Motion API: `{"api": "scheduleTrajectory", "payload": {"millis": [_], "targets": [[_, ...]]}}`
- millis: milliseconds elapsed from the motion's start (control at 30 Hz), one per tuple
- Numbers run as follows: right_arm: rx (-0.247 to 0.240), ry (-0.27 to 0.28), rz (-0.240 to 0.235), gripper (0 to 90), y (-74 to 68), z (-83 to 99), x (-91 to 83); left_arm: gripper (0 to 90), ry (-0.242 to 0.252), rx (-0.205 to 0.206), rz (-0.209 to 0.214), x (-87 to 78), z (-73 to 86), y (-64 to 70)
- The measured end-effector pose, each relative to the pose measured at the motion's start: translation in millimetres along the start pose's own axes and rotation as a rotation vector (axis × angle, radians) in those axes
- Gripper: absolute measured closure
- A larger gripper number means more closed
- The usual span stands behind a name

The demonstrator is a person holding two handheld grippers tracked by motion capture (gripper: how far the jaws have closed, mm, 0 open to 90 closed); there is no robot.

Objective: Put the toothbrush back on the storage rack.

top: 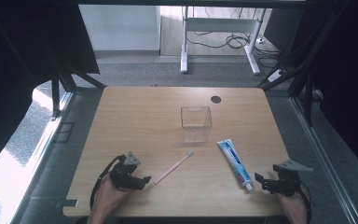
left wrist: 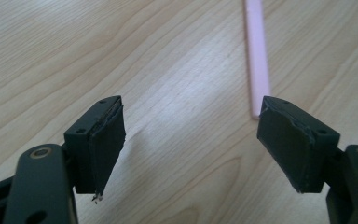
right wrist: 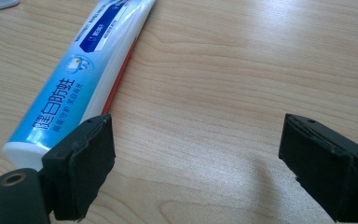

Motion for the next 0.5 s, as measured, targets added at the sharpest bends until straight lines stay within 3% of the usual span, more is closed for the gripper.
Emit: {"api": "scheduleTrajectory", "payload": {"millis": [500], "targets": [[-0.012, 0.002, 0.009, 10.8, 0.2, -0.3, 0.0, 30.3, -0.109, 0.058, 0.025, 10.4, -27.9, 7.0]]}}
Point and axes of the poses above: each handheld gripper's, and its own axes: x roughly forward along the jaws, z roughly out of its underside, y roughly to its right, the point moved 9 cm from there along x, roughly forward along the jaws, and after that the axes turned 14 degrees about z, right-handed, at the moved point
